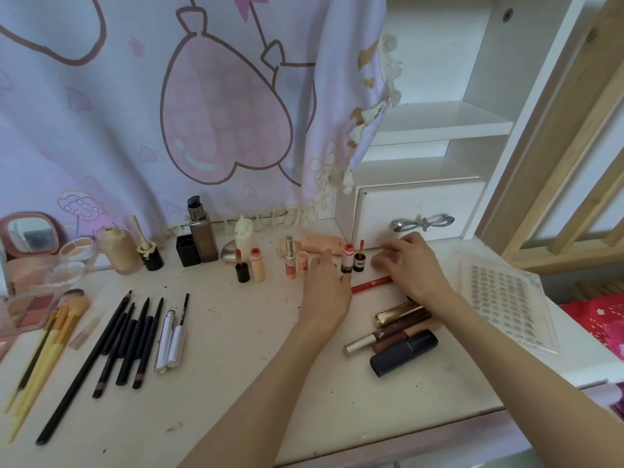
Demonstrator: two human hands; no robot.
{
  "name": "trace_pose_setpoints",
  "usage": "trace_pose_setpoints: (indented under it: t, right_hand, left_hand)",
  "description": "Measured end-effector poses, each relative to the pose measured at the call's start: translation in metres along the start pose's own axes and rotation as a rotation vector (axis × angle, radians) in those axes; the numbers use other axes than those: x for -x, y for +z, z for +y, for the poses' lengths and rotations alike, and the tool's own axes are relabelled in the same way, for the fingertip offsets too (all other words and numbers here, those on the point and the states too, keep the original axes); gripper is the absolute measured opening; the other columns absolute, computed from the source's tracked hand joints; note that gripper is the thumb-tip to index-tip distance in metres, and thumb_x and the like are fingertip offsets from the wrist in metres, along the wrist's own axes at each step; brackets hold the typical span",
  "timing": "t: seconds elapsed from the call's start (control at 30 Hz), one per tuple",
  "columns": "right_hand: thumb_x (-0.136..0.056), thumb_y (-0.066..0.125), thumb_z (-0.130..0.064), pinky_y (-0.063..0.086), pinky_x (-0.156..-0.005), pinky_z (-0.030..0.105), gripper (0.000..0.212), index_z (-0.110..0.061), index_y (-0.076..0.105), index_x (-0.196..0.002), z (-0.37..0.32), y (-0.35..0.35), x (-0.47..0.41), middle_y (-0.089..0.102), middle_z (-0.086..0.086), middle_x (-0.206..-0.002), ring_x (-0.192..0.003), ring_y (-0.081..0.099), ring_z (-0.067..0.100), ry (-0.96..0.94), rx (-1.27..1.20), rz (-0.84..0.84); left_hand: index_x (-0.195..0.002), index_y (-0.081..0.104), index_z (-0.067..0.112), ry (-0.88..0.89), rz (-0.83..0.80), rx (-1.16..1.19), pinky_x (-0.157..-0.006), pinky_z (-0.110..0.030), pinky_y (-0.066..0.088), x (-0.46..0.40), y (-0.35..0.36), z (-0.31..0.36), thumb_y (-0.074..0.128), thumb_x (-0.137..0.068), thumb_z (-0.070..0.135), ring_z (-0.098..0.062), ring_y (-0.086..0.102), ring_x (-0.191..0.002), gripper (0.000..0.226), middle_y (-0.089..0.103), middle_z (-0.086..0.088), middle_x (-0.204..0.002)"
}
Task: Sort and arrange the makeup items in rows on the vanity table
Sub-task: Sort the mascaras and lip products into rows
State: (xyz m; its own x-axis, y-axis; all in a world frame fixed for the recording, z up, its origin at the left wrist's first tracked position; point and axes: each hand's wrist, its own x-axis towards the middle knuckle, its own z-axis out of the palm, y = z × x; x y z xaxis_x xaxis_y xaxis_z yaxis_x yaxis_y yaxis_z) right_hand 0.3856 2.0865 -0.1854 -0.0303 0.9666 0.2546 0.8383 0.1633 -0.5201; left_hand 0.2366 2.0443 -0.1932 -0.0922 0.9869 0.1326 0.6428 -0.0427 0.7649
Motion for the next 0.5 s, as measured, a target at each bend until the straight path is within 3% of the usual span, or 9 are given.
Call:
trace_pose_setpoints:
  t: [0.2,0.33,0.5]
  right_hand:
    - [-0.09,0.042,-0.012,0.037,-0.096,0.038,0.043,-0.022,0.052,-0.13,0.012,-0.005,-0.01,0.045,-0.003,-0.139,-0.112,0.04,0.027,-0.186,0.396,-0.133]
    - [-0.091,0.047,-0.019,0.036,-0.096,0.039,0.034,-0.021,0.055,-0.124,0.008,-0.008,-0.021,0.049,0.0,-0.134,-0.121,0.037,0.027,-0.209,0.559,-0.163]
    - [-0.091,0.052,-0.02,0.035,-0.095,0.04,0.033,-0.017,0.054,-0.124,0.01,-0.013,-0.02,0.048,0.005,-0.132,-0.125,0.034,0.027,-0.184,0.618,-0.193]
  left_hand:
    - [-0.135,0.043,0.009,0.149,-0.118,-0.205,-0.096,-0.026,0.034,0.015,-0.009,-0.01,0.042,-0.096,0.017,-0.022,0.047,-0.115,0.039,0.047,-0.01,-0.13]
    - [-0.123,0.054,0.006,0.247,-0.186,-0.301,-0.092,-0.024,0.031,0.022,-0.01,-0.016,0.035,-0.098,0.014,-0.023,0.044,-0.115,0.033,0.051,-0.01,-0.127]
    - [-0.126,0.053,0.006,0.259,-0.18,-0.256,-0.093,-0.018,0.027,0.022,-0.014,-0.02,0.033,-0.098,0.009,-0.021,0.044,-0.119,0.034,0.05,-0.008,-0.132]
